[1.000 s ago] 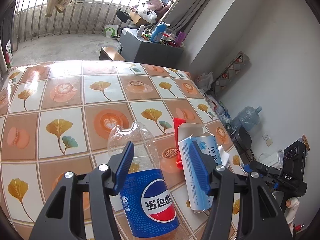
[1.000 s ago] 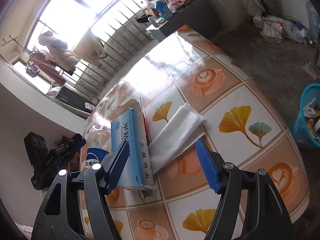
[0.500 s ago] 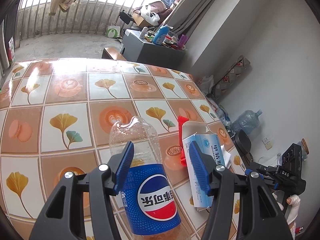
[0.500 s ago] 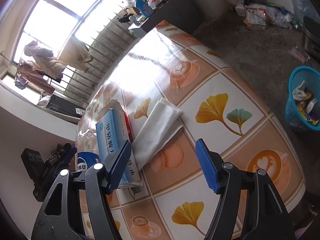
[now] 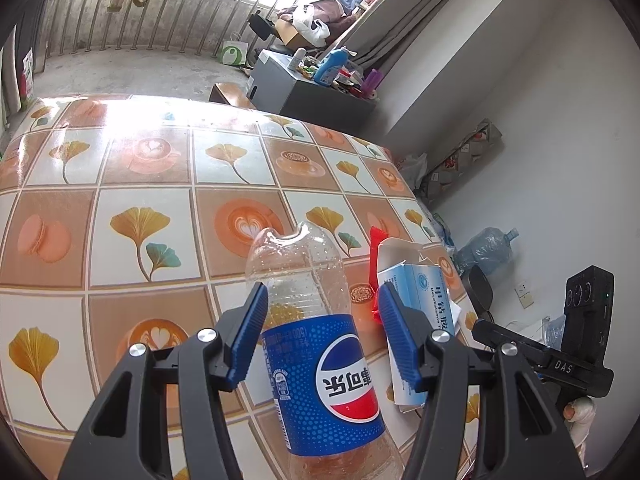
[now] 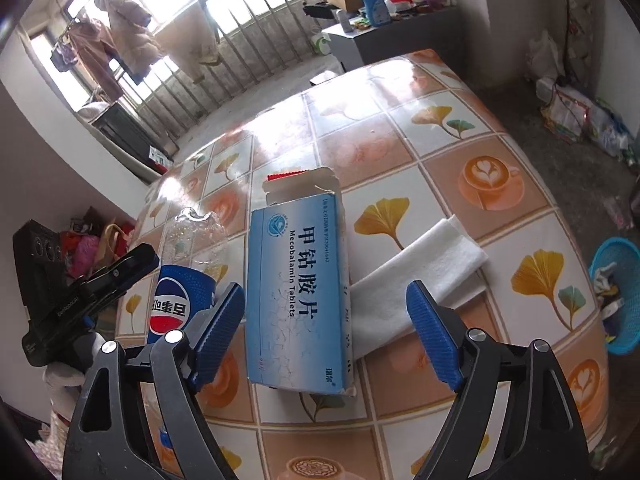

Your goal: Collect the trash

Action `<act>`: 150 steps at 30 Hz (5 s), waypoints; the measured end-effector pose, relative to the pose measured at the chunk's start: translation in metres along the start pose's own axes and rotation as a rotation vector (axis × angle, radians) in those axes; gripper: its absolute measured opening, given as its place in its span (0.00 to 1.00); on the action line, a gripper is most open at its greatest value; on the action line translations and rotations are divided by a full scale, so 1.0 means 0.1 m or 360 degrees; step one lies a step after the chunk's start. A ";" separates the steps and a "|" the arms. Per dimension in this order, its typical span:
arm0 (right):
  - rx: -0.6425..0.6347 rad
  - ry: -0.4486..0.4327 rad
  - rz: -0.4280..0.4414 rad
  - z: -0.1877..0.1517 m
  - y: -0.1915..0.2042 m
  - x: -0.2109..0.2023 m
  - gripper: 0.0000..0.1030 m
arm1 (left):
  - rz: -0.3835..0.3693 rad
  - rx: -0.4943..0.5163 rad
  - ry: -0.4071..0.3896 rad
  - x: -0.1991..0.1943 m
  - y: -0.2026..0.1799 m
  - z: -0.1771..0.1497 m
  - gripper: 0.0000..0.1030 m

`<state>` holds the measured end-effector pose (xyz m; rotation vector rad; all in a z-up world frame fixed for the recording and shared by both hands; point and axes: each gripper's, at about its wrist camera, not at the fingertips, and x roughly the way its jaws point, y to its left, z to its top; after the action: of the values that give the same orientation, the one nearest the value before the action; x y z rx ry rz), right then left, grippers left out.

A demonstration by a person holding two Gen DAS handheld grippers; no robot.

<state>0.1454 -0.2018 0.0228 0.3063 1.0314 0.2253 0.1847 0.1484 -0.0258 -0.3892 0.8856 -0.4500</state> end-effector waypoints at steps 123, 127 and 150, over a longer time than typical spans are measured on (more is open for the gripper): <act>0.0225 -0.0017 -0.0293 -0.36 -0.86 -0.25 0.85 | 0.0302 0.0489 0.0440 0.79 -0.94 -0.60 0.80; 0.0205 -0.0001 -0.0315 -0.33 -0.83 -0.21 0.82 | 0.0340 0.0544 0.0432 0.81 -0.99 -0.64 0.80; 0.0192 0.0075 -0.0327 -0.35 -0.83 -0.14 0.59 | 0.0437 0.0675 0.0395 0.81 -1.03 -0.73 0.77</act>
<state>0.1113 -0.2785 -0.0125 0.3030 1.1170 -0.0151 0.1484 0.0087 -0.0691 0.1804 1.0368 -0.4230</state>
